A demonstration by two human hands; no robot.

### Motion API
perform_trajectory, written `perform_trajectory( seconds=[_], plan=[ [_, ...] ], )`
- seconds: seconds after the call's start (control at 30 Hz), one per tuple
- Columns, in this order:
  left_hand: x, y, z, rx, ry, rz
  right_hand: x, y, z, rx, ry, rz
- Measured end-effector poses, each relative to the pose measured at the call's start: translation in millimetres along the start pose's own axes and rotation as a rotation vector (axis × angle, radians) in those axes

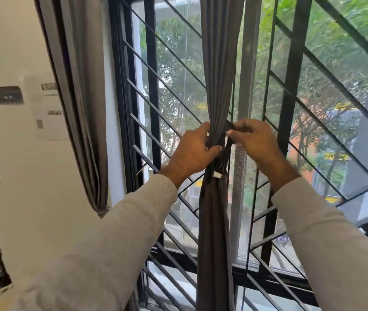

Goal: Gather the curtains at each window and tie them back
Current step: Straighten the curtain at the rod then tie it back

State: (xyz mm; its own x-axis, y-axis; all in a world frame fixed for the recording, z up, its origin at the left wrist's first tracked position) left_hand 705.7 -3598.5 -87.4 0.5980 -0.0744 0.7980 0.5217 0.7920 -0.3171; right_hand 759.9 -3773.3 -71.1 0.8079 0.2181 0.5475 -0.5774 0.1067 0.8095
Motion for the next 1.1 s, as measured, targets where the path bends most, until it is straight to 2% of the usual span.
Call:
perform_trajectory(
  seconds=[0.1,0.17,0.3,0.43,0.63,0.7,0.77,0.87,0.93,1.0,1.1],
  plan=[
    [-4,-4,1,0.089,-0.049,-0.016,-4,12,1,0.155,0.095,-0.039],
    [-8,-7,-1,0.063,-0.055,-0.038,-7,19,-1,0.217,0.147,-0.065],
    [-17,-8,-4,-0.094,0.031,-0.102,-2,24,1,0.121,0.070,-0.005],
    [-28,4,-8,-0.164,0.163,-0.039,6,18,-1,0.128,0.049,-0.045],
    [-39,11,-5,-0.173,0.125,-0.094,-9,23,-22,0.212,0.103,-0.022],
    [-44,16,-5,-0.197,0.095,-0.093,-6,24,-24,0.143,0.021,0.016],
    [-47,29,-3,-0.264,0.036,-0.033,0,23,-25,0.123,-0.048,0.022],
    [-54,68,3,-0.457,-0.090,0.258,3,22,-32,0.164,-0.049,-0.024],
    [-59,87,8,-0.601,-0.085,0.426,3,21,-39,0.253,-0.024,-0.063],
    [-56,98,12,-0.649,-0.034,0.425,4,19,-47,0.348,0.003,-0.105],
    [-36,95,34,-0.641,-0.088,0.253,3,18,-55,0.424,0.008,-0.161]
  ],
)
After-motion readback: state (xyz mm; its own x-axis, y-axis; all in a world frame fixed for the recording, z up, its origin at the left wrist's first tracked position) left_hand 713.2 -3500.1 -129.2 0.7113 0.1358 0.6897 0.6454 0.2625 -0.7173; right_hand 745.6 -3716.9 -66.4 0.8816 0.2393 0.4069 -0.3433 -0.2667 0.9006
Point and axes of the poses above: each hand's wrist, its own x-axis towards the middle knuckle, its own z-axis out of the back of the hand, y = z × x, the point moved 3 cm from there along x, towards the middle knuckle, and after that the axes turned 6 degrees about -z, right-handed, at the moved point
